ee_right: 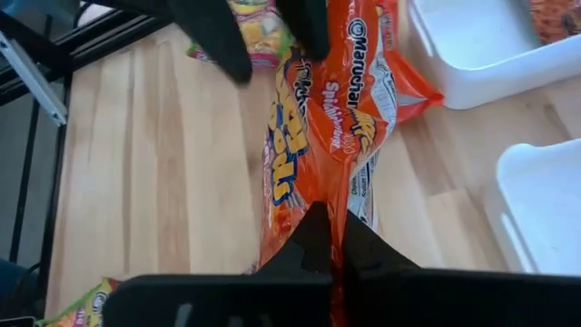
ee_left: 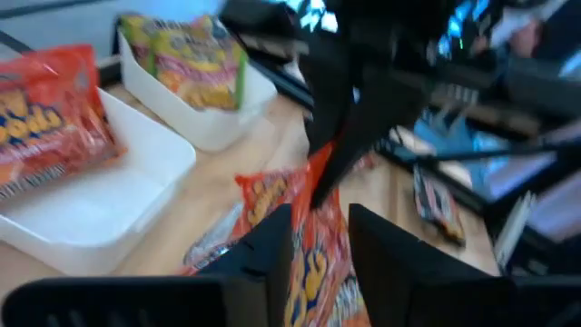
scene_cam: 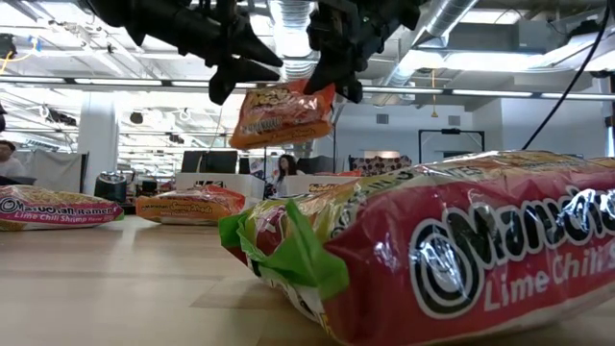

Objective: Sort Maruchan noodles
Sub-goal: Put the orange noodle pack into the middle white bin

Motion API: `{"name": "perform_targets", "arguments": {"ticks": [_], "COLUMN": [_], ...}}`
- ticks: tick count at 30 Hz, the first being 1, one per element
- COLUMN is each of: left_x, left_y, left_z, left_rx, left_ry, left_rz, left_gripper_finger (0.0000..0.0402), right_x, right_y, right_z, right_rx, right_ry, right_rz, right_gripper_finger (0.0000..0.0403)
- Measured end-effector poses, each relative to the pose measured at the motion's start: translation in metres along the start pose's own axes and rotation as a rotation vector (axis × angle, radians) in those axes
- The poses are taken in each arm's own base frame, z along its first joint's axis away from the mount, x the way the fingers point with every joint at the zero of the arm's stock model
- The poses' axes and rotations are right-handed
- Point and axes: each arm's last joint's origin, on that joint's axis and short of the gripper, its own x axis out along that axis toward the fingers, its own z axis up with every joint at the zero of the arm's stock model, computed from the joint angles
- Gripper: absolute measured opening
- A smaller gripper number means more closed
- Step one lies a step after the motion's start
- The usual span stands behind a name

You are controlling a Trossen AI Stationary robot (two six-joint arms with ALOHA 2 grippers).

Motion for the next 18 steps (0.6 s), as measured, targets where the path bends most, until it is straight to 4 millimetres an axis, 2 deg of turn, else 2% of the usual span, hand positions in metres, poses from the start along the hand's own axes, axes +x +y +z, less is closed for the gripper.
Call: {"name": "perform_targets", "arguments": {"ticks": [8, 18], "left_x": [-0.004, -0.007], "left_y": [0.016, 0.028], "left_z": [0.021, 0.03], "left_rx": [-0.024, -0.021], "left_ry": [-0.143, -0.189], "left_rz": [-0.003, 0.033], "left_gripper_finger": [0.012, 0.0121], "right_x": [-0.008, -0.027], "right_y": [-0.022, -0.07], "right_z": [0.001, 0.005], "right_rx": [-0.028, -0.16], "right_ry": [0.007, -0.012], "right_rz": [-0.053, -0.283], "right_gripper_finger": [0.0004, 0.0004]}}
